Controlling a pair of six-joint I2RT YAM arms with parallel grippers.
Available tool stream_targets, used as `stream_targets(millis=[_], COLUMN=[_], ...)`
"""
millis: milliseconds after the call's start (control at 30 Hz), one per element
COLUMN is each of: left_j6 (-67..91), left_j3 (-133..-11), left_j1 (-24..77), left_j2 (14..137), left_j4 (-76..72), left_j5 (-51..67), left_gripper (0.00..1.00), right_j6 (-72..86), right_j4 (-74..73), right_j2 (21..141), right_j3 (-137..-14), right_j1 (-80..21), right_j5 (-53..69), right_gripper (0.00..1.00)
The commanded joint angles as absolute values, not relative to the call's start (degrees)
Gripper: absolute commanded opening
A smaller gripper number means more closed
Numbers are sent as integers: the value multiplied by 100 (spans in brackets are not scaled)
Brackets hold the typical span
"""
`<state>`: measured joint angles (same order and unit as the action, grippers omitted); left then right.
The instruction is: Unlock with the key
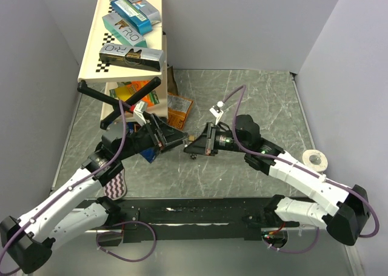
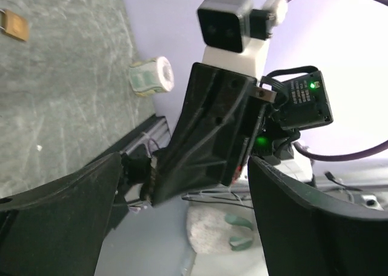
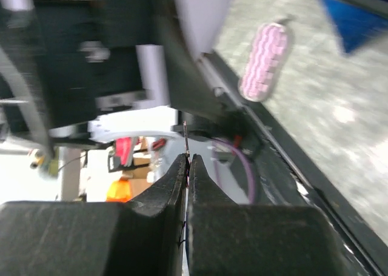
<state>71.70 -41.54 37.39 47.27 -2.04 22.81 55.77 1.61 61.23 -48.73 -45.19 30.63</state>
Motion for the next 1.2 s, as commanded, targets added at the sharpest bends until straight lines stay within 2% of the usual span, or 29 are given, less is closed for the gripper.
stream_targets(millis=[0,133,267,400,533,667,900,1167], left_j6=[6548,6635,6995,7040,6917,7286,7172,6847], left_j3=[-4649,-5105,-5633,-6537,-7827,-8454,-9508,-9861], left_j1=[4130,4806,5343,5493,5608,5625,5564,5203], left_j2=[5018,5580,6693,7986,9402,10579,11767,12524], left_j4=[614,966,1177,1807,2441,2672,3181,3155], left_j5=[1636,845,169,202,368,475,281,53], left_gripper=[89,89,87,83,82,82,82,79], right_j6=[5204,4538,3895,3323,3216,3357,3042,2997], right_j4=[-596,-1939,-3162,-4173,-4438,-4412,-4833,-4764], right_j2=[5653,5283,5028,4940,4817,4685,4562,4579], right_j3=[-4737,-5078,-5527,-6151,-6538,-6750,-7232,-7400], right_j1=[-3983,-3148,-2024,-1056,-958,-949,-949,-949], right_j5=[2980,2857,2988,3076,2769,2883,2821,2970], right_gripper=[0,0,0,0,0,0,0,0])
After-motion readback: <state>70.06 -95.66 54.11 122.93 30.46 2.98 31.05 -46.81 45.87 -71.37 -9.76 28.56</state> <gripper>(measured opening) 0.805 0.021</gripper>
